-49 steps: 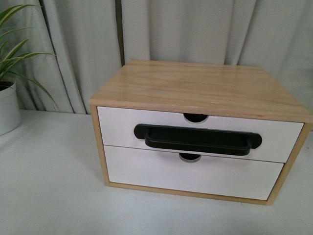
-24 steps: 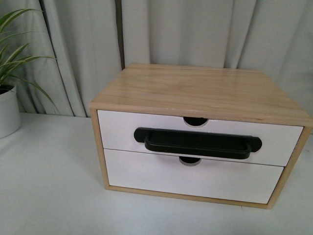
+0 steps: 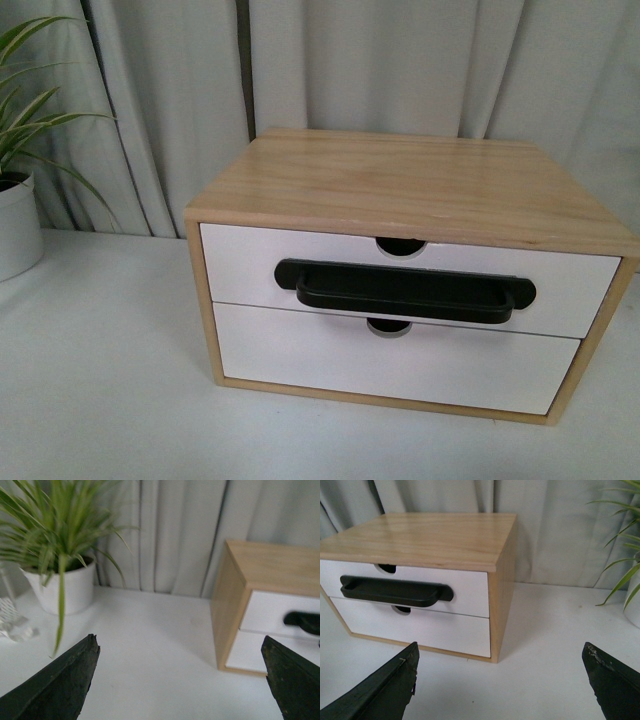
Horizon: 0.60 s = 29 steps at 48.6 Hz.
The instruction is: Pull drawer
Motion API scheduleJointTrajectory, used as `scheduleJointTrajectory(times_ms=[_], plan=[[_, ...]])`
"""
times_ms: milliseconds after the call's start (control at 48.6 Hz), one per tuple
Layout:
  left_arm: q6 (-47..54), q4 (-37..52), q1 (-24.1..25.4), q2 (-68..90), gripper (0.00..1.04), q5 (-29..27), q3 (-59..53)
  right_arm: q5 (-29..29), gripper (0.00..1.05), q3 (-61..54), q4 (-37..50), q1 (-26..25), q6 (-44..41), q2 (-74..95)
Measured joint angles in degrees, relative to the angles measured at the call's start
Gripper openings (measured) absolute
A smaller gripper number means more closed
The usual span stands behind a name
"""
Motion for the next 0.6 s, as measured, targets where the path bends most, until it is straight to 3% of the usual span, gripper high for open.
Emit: scheduleJointTrajectory(times_ms=[206,412,514,597], plan=[[5.3,10.5,-3.4,15.8,0.99,11.7,3.1,-8.6,0.96,5.4,7.4,-2.6,-7.8,15.1],[21.4,27.7,-0.5,41.4,0.99,32.3,8.5,-14.8,0.96,11.9,12.6,1.4,-19.3,31.1],[31.0,26.4,-0.8,53.0,0.99,42.8,15.6,-16.5,0.96,15.6,13.1,3.0,-25.3,39.6],[35.6,22.8,-1.9,57.0,0.99,45.6,19.2,-19.0,0.96,17.9,12.0,4.2,-28.9,43.2]])
